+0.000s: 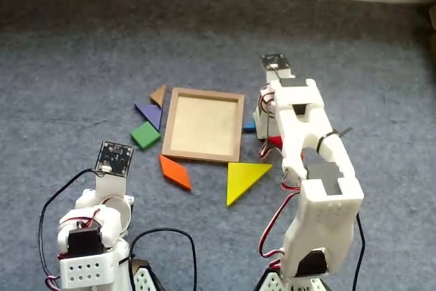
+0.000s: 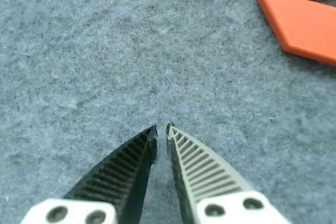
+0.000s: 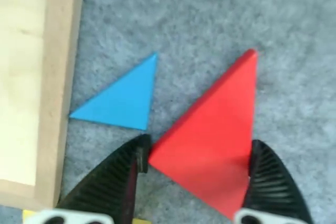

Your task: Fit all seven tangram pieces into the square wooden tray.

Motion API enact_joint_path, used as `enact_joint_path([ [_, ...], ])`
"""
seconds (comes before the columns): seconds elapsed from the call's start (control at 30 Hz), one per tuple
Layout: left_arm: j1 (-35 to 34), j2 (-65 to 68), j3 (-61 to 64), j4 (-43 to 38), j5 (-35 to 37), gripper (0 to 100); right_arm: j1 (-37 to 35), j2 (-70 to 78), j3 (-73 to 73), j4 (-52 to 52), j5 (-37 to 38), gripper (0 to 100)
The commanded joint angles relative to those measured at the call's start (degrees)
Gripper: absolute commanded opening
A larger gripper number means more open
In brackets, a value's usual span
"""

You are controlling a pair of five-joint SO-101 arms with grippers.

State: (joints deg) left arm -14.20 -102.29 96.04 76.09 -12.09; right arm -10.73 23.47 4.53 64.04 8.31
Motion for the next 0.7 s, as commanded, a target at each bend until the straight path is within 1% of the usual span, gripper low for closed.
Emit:
enact_joint_path([
  [0.0, 0.4, -1.5, 1.1, 0.4, 0.4, 6, 0.8, -1.0, -1.4, 1.5, 0.9, 20.1],
  [0.13, 0.4, -1.5, 1.1, 0.4, 0.4, 6, 0.8, -1.9, -4.7, 6.0, 1.0, 20.1],
  [0.27, 0.4, -1.5, 1.1, 0.4, 0.4, 6, 0.6, -6.6, -7.3, 9.5, 1.0, 20.1],
  [0.47, 0.4, -1.5, 1.1, 0.4, 0.4, 6, -1.8, -12.9, -7.2, 10.0, 0.6, 20.1],
  [0.67, 0.4, -1.5, 1.1, 0.4, 0.4, 6, -6.1, -13.8, -7.2, 10.0, 0.5, 20.1],
])
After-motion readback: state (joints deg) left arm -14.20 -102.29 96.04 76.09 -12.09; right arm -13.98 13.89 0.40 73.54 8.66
